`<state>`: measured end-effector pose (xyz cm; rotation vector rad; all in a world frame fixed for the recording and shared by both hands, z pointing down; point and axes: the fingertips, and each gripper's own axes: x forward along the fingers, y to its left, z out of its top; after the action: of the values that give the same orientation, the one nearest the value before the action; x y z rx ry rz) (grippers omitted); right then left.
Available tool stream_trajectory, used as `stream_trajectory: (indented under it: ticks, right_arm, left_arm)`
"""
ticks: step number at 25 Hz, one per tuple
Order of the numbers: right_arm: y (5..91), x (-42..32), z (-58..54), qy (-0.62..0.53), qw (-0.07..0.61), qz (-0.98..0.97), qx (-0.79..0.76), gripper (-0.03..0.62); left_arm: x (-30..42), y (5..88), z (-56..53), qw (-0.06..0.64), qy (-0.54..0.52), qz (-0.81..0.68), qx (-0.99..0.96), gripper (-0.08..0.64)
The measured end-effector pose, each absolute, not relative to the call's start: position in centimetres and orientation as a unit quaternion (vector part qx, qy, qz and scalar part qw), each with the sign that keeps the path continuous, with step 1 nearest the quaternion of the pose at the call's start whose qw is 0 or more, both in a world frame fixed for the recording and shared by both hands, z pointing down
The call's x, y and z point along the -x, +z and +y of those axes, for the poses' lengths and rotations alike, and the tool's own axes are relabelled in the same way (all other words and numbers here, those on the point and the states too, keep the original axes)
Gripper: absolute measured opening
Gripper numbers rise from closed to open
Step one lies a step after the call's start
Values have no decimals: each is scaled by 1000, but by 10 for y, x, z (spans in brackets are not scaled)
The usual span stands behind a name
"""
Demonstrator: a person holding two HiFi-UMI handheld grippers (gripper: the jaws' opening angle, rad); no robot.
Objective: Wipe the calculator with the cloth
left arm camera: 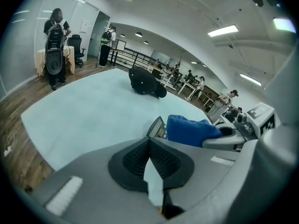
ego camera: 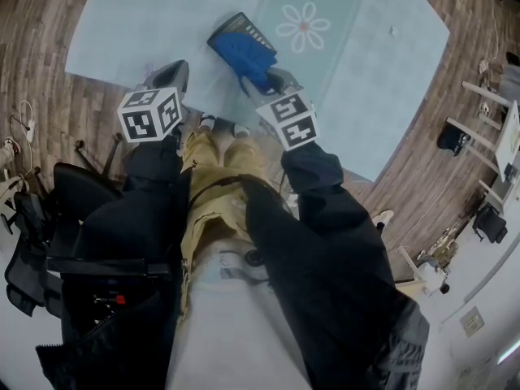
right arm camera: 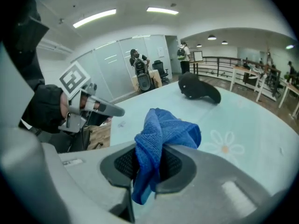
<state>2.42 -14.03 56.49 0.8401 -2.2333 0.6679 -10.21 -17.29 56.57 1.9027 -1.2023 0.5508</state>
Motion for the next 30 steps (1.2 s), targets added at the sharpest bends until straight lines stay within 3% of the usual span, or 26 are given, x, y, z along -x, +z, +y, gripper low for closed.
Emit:
stream_trajectory:
  ticks: [12,17,30]
  right_arm:
    - [575,-81,-245,168,376,-788,-459,77]
    - [617,-66,-234,165,426,-783,-422,77]
    - [650,-20,-192,187,450,-803,-342,77]
  left_arm:
    - [111,572,-161,406,222,-478,-747,3]
    - [113,576,-158,408,225,-479,-744,2]
    - [119,582,-148,413,227,-477,-742,2]
